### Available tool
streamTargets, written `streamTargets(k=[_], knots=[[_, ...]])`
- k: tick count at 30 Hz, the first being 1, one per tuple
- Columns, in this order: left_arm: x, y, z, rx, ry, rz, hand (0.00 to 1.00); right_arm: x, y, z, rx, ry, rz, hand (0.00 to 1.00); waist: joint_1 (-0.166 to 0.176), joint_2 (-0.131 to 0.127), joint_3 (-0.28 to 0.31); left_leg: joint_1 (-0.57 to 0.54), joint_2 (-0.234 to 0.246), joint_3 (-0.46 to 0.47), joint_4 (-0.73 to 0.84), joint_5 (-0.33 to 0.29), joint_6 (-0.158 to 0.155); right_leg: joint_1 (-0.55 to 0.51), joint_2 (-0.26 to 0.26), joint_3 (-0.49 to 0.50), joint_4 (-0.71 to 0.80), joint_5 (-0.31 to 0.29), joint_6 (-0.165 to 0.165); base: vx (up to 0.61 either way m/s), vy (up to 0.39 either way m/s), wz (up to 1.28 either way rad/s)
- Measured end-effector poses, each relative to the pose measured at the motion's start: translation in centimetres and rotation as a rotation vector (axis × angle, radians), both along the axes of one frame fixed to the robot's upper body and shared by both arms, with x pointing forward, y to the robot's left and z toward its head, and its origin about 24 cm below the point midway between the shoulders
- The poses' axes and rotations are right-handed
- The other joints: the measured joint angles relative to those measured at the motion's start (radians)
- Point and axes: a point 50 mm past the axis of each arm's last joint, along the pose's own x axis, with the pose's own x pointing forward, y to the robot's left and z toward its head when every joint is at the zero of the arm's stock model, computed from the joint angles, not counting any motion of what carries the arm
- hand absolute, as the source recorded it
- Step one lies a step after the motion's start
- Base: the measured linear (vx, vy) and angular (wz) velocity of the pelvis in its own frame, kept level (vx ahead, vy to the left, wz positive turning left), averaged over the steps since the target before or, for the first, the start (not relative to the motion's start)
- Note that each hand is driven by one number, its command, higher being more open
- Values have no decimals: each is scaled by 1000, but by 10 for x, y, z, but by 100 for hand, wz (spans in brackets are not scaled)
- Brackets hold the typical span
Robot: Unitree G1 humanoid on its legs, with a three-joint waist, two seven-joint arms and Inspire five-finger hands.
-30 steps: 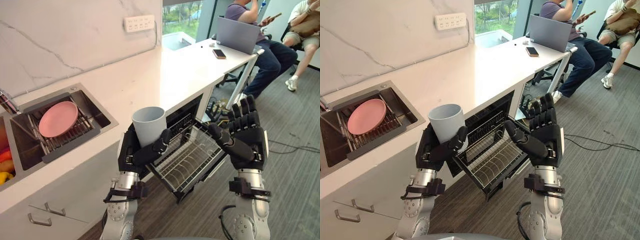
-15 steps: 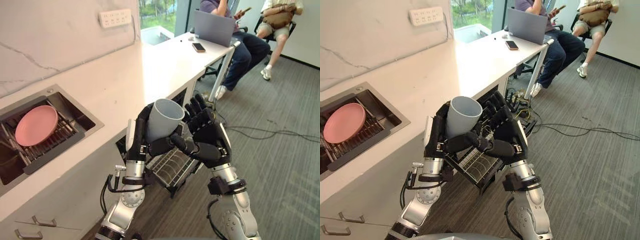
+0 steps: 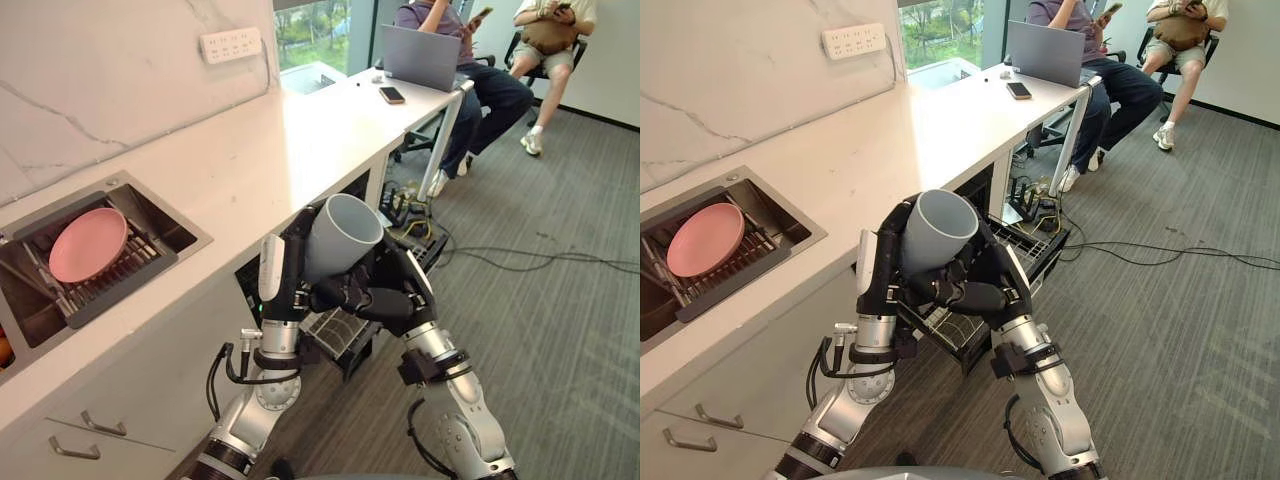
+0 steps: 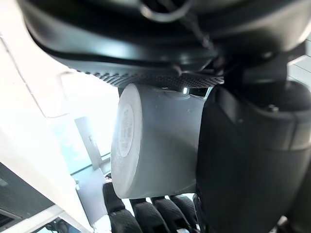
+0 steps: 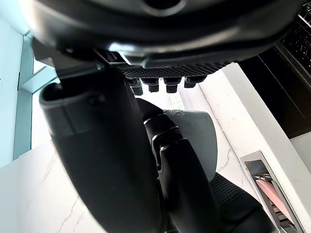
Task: Walk over to the sink, pick up the cup, carry it to the dishwasher, place the cup inside the dishwasher, then close the dishwasher door
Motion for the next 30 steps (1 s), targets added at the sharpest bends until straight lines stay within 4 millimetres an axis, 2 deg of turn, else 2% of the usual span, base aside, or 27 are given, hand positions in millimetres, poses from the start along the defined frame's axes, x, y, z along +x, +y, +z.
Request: streamTargets(k=[4, 11, 19, 30], knots=[[-3, -3, -2, 0, 8, -17, 0, 0, 0, -1, 3, 13, -17, 100, -1, 14, -11, -10, 12, -21, 0, 24, -1, -2, 12, -18, 1, -3, -12, -61, -19, 12], [-9, -5, -9, 15, 48, -43, 0, 3, -1, -1, 49, 49, -35, 100, 4, 13, -15, -39, 18, -42, 0, 45, 4, -13, 22, -39, -7, 22, -5, -14, 3, 10], [-11, -6, -11, 4, 60, -52, 0, 7, -2, 1, 50, 48, -26, 100, 5, 13, -16, -56, 25, -51, 0, 56, 1, -24, 29, -46, -7, 22, -19, -3, 5, 2], [-16, -3, -10, 38, -5, -70, 0, 8, -3, 1, 99, 59, 125, 100, 4, 12, -18, -68, 25, -63, 0, 66, 7, -25, 31, -56, -21, 41, -9, 3, 4, 2]])
